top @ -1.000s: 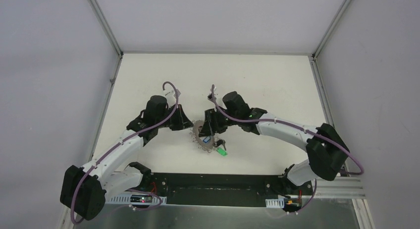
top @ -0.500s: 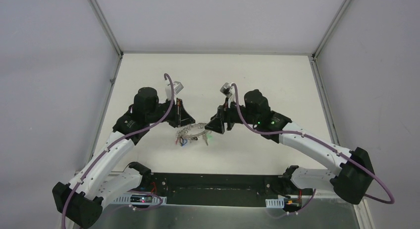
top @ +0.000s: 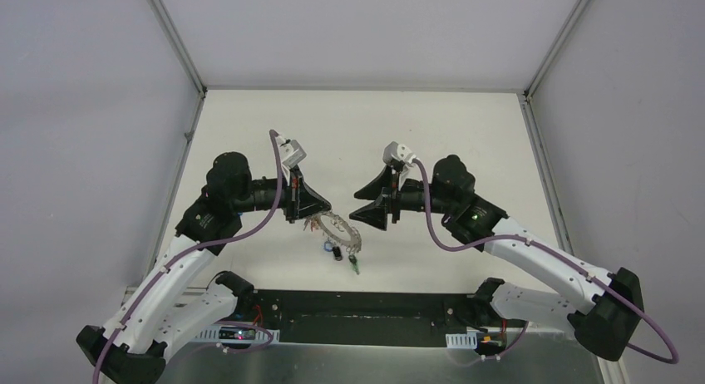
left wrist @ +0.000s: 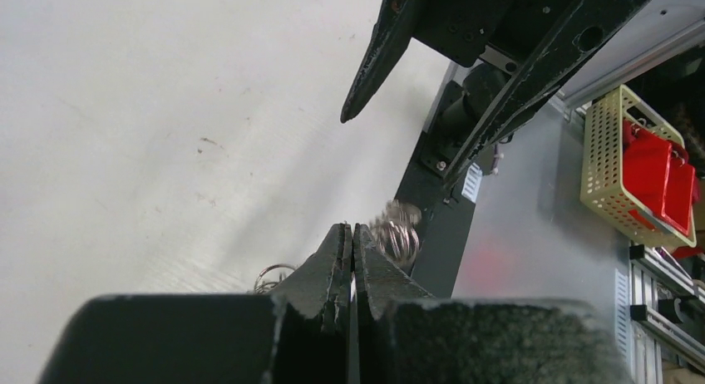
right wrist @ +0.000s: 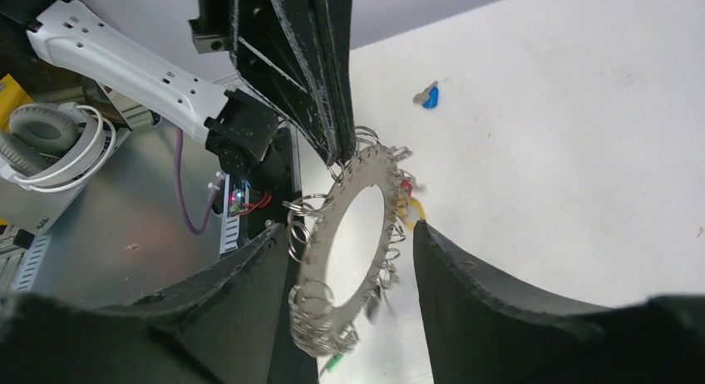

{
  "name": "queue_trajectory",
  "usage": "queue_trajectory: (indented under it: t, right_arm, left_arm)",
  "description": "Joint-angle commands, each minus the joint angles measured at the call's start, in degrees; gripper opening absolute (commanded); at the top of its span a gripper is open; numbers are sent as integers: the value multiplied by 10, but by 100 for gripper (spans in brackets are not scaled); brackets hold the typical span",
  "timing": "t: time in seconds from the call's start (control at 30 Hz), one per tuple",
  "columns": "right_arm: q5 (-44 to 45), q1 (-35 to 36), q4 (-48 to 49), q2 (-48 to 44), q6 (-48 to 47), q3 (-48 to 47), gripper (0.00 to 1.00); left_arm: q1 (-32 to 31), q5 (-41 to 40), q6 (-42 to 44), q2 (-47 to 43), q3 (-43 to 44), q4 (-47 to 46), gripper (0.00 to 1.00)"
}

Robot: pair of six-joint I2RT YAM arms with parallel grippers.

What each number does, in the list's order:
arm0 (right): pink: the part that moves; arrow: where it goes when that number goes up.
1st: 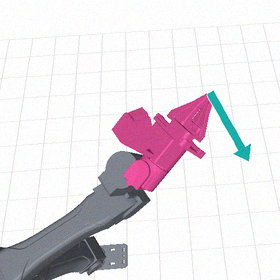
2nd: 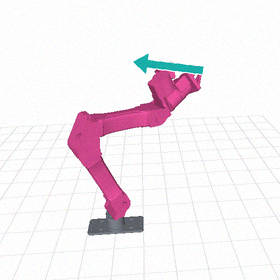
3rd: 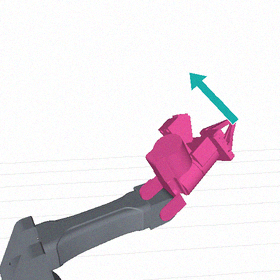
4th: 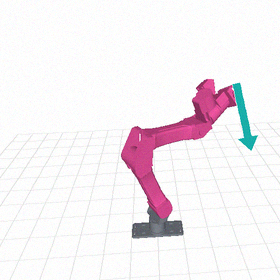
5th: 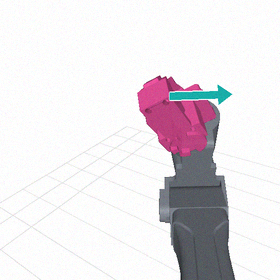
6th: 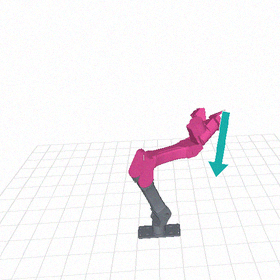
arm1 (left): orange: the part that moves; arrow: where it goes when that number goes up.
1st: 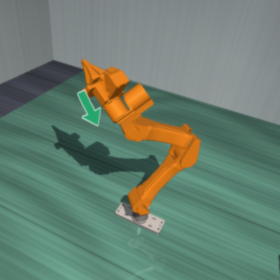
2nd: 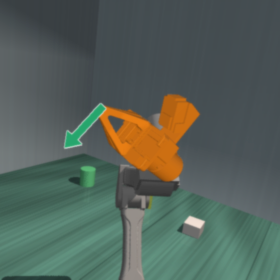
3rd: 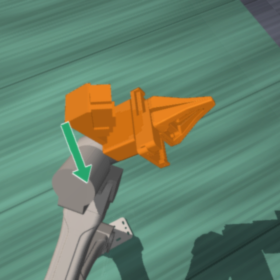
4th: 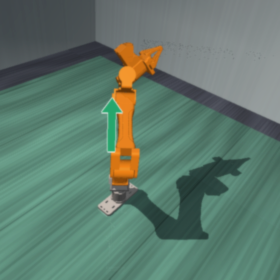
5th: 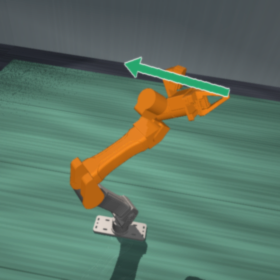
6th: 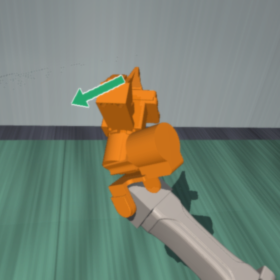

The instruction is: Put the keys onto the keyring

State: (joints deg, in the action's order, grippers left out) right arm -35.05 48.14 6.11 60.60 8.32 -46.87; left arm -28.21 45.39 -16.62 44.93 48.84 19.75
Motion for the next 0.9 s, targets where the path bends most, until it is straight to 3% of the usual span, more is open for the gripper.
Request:
queue_trajectory:
  t: [0.0, 0.23, 0.67, 0.87]
  right_arm:
    - [-21, -1, 55, -32, -27, 1, 59]
    - [-46, -1, 71, -2, -9, -18, 50]
    - [-98, 19, 131, 44, 38, -23, 24]
    - [-107, 29, 148, 45, 40, -21, 25]
  left_arm:
    - [-10, 25, 3, -16, 18, -79, 0]
    - [-37, 18, -19, -5, 18, -118, 0]
    - [-73, -16, -30, -1, 7, -159, 0]
    - [-77, -18, -32, -2, 0, -171, 0]
